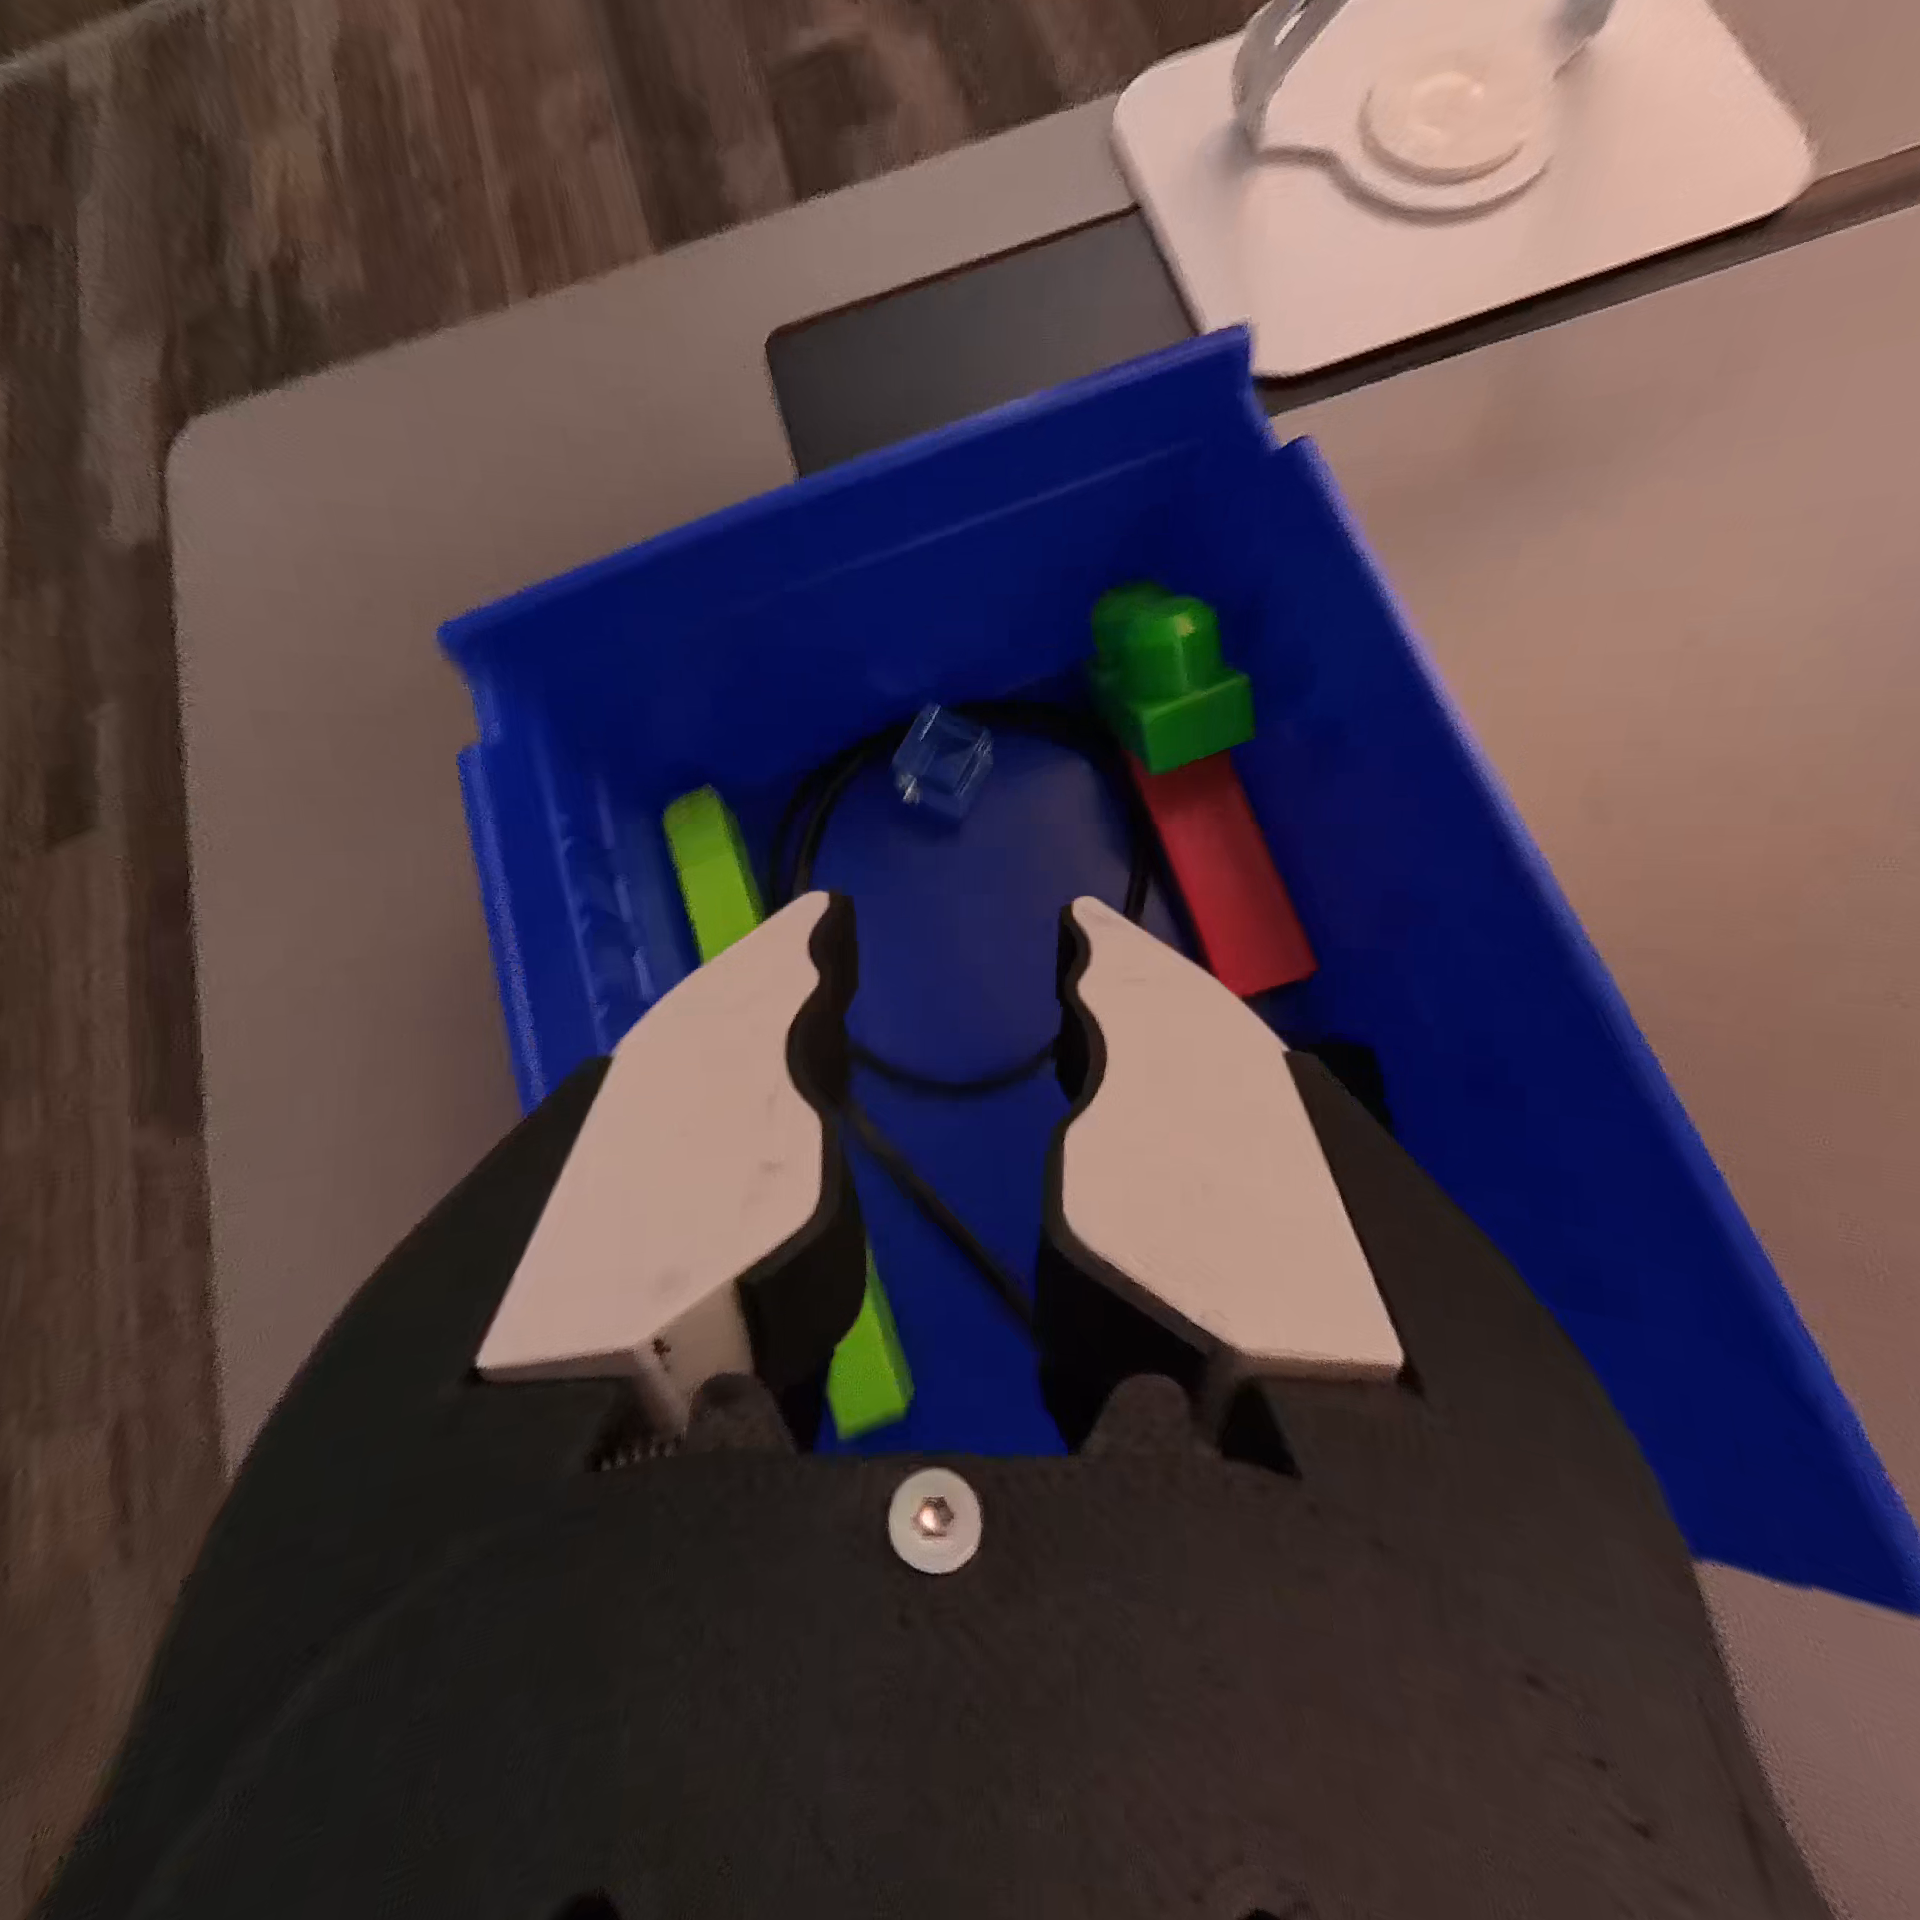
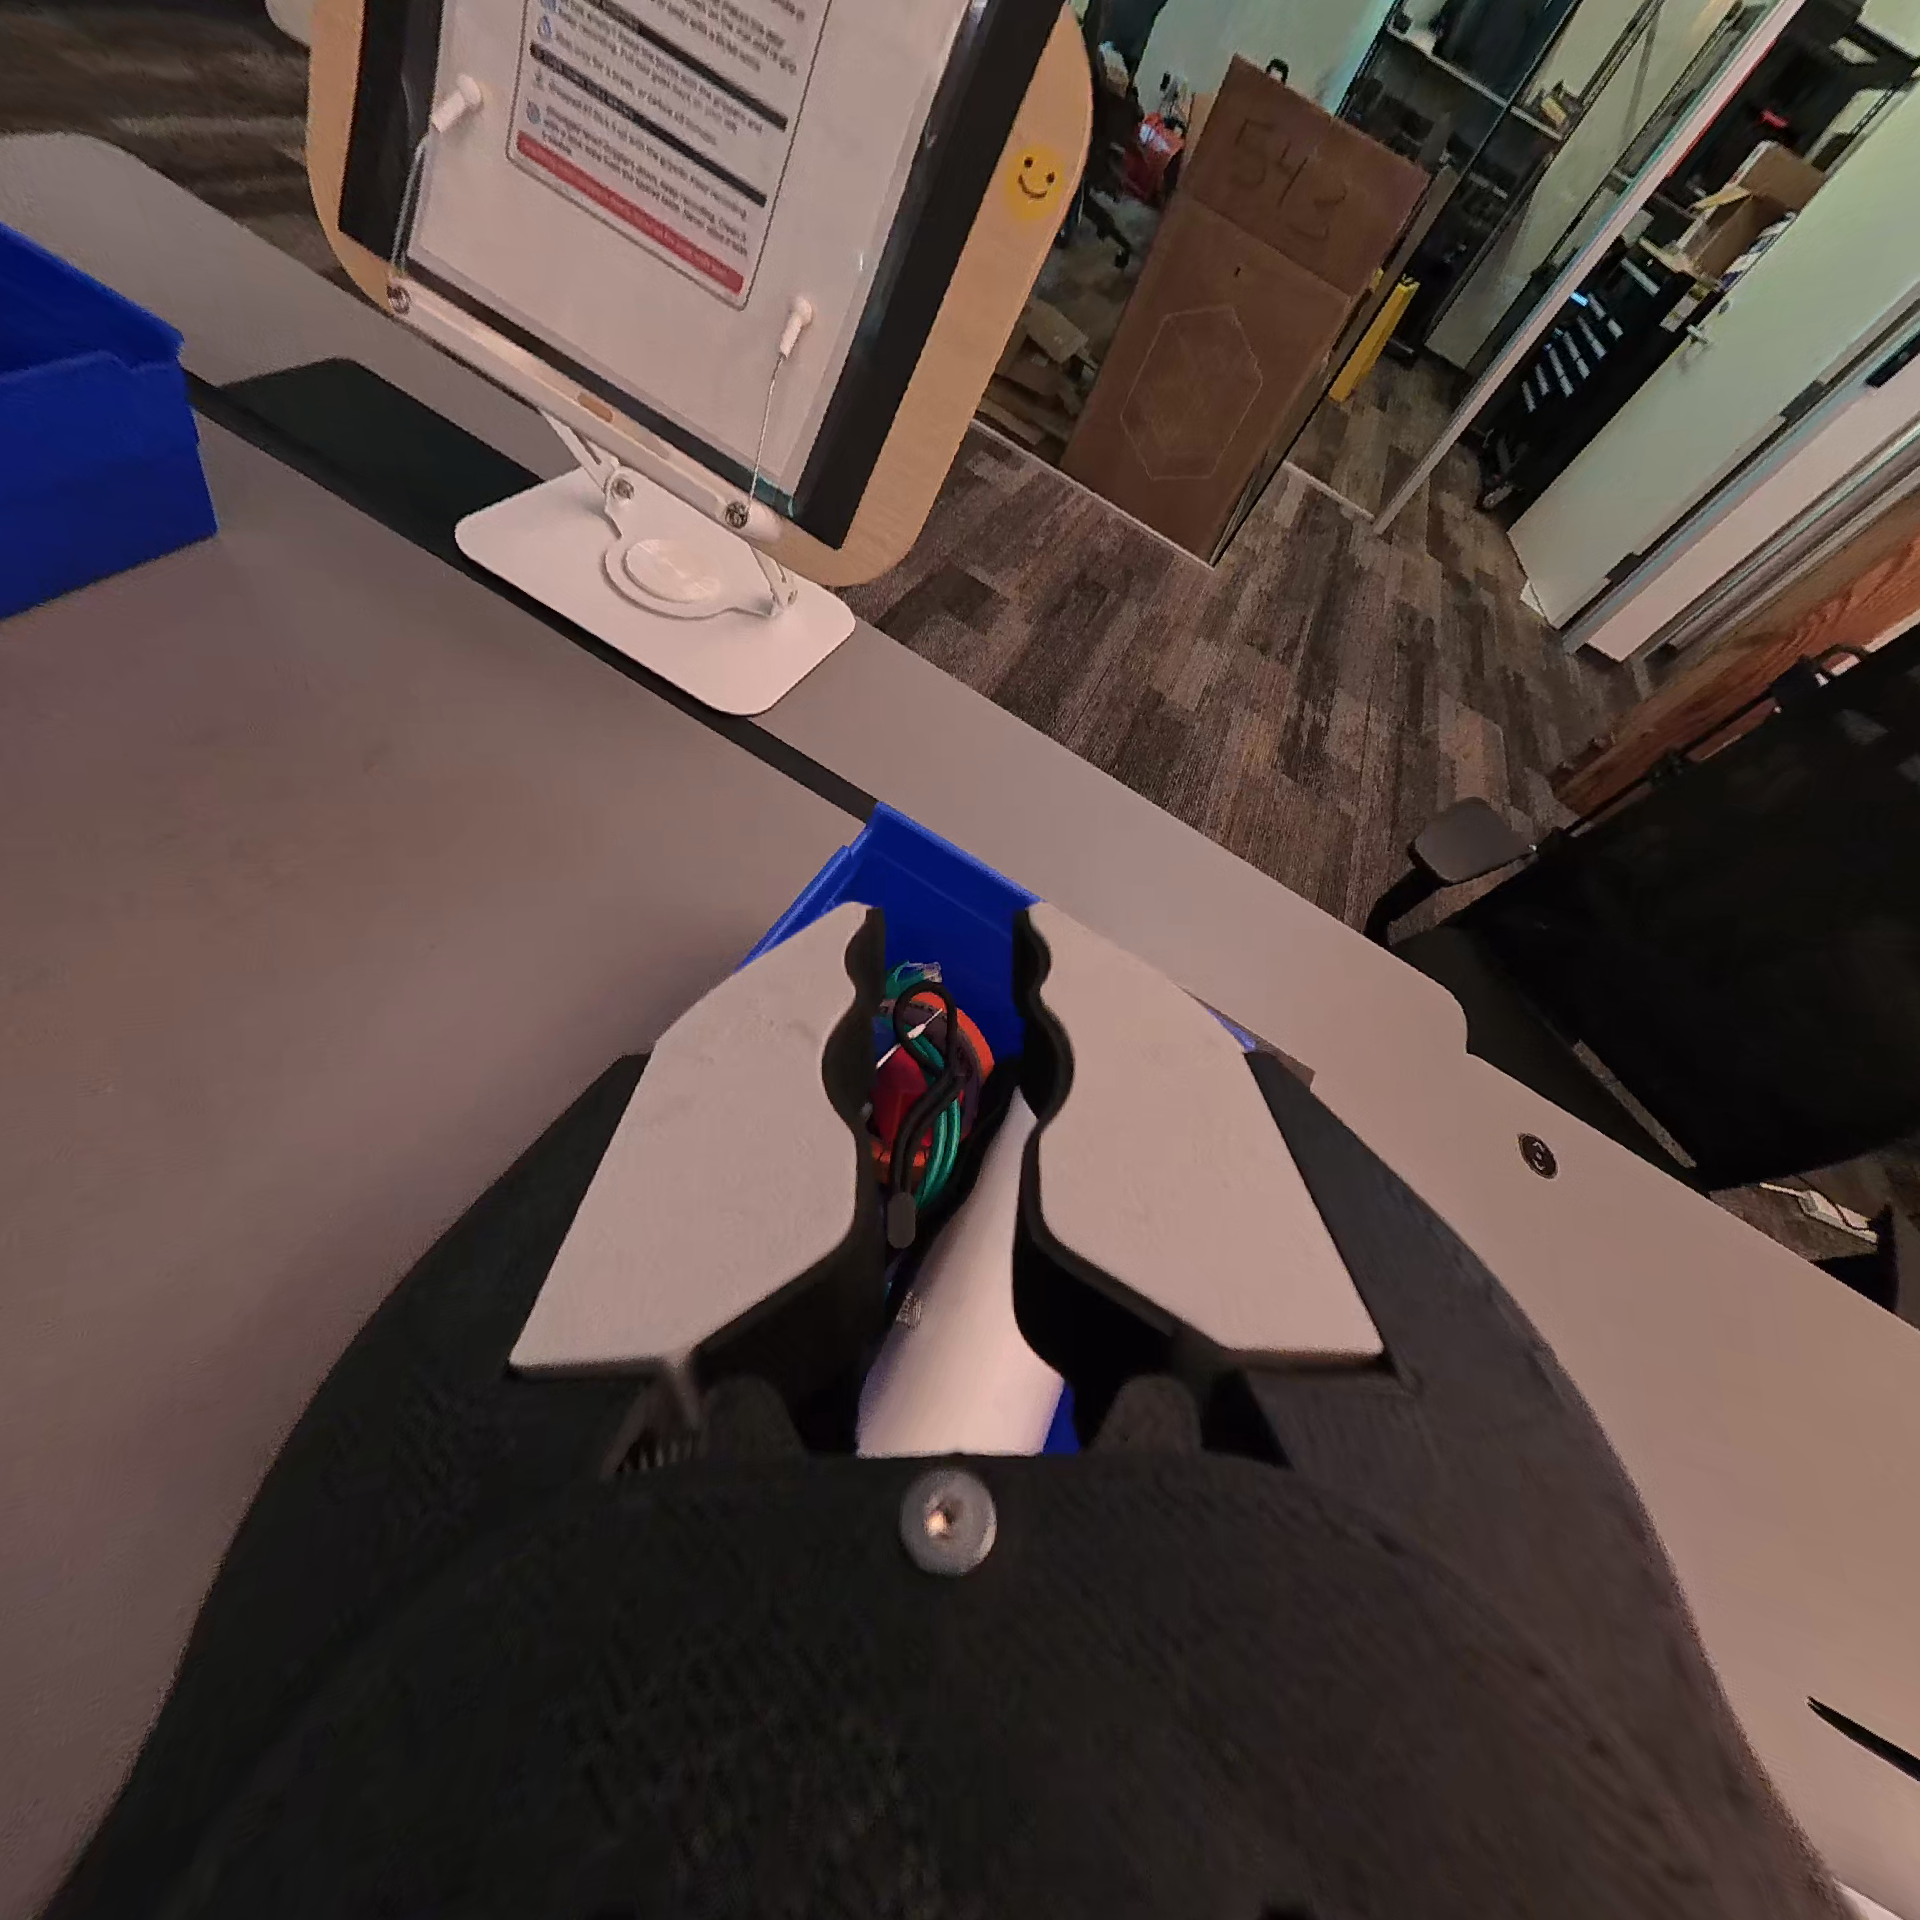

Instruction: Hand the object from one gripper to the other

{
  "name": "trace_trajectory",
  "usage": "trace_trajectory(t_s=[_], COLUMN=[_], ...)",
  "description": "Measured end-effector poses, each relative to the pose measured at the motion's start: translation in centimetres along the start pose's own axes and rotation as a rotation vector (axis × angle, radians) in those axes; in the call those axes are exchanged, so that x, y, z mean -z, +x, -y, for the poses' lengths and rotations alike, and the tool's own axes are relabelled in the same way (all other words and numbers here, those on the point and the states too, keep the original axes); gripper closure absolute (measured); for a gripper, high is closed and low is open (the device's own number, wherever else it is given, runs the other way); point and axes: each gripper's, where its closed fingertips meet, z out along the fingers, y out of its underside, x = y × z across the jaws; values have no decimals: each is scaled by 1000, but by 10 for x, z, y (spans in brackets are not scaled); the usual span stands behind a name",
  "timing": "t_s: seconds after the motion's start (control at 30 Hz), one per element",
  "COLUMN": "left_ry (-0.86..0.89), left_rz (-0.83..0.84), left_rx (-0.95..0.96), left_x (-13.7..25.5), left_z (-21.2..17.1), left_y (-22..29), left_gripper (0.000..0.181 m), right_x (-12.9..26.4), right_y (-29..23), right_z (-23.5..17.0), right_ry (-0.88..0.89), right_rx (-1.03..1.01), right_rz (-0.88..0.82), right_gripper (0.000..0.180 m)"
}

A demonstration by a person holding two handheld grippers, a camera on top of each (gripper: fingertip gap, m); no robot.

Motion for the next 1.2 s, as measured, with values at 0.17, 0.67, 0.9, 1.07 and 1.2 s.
trace_trajectory(t_s=[0.17,0.67,0.9,1.07,1.2], left_ry=[226,24,16,219,429], left_rz=[-209,-153,-148,98,291], left_rx=[111,166,84,-68,-173], left_x=[-32,-117,-114,-69,-7], left_z=[29,10,10,48,89], left_y=[29,47,50,29,28], left_gripper=[130,126,152,152,153], right_x=[-6,-24,-37,-30,-12], right_y=[-3,-12,-21,-33,-66], right_z=[-4,-5,7,42,83], right_ry=[-29,-58,-35,98,321], right_rx=[17,55,168,386,688], right_rz=[2,20,-29,-141,-301], right_gripper=[155,155,155,155,156])
